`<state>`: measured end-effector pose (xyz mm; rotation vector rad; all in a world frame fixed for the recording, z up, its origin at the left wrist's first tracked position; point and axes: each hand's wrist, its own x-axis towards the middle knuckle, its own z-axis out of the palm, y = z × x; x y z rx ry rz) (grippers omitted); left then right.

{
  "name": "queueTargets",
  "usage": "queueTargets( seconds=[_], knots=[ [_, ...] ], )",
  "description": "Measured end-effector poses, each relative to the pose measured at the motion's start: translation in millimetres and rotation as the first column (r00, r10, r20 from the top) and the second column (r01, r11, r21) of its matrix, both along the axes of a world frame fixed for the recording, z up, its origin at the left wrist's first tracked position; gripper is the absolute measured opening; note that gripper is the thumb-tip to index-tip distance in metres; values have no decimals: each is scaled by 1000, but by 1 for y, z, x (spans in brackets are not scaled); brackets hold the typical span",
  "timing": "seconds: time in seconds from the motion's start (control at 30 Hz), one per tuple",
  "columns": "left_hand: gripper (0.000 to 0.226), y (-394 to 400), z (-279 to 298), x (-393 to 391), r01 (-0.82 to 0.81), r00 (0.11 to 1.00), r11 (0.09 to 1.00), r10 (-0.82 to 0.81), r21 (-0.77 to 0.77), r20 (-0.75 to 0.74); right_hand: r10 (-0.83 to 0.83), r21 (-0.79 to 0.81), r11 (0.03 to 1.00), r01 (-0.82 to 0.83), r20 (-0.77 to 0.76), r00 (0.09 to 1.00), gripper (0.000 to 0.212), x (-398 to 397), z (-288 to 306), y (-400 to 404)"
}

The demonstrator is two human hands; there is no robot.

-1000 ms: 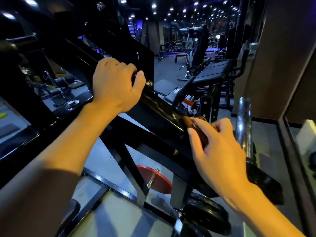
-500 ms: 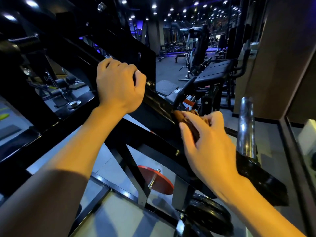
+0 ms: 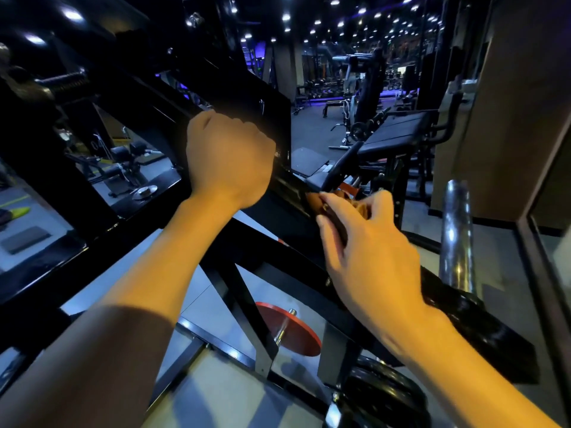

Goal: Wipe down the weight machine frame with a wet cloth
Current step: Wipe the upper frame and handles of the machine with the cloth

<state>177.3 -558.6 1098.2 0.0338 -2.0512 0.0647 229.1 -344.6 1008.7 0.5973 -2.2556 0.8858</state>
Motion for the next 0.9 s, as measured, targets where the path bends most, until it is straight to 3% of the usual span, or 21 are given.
queueTargets(
  seconds=[0.13, 0.37, 0.6, 0.8, 0.9],
  knots=[
    [46, 0, 0, 2, -5, 1000, 1000, 5, -18, 4, 12, 48, 999, -13, 11, 1000, 33, -7, 16, -15],
    [51, -2, -2, -2, -16, 1000, 1000, 16, -5, 6, 18, 30, 999, -21, 101, 995, 39, 17, -16, 32],
    [43, -1, -3, 0, 7, 1000, 1000, -7, -6, -25, -7, 26, 1000, 6, 28, 1000, 34, -9, 12, -13],
    [39, -2, -5, -3, 37, 997, 999, -37, -8, -67, 25, -15, 1000, -24, 90, 996, 43, 11, -25, 41],
    [49, -3, -5, -2, 27, 998, 1000, -27, -2, -56, -4, -52, 999, 10, 112, 994, 41, 11, -31, 45]
  ],
)
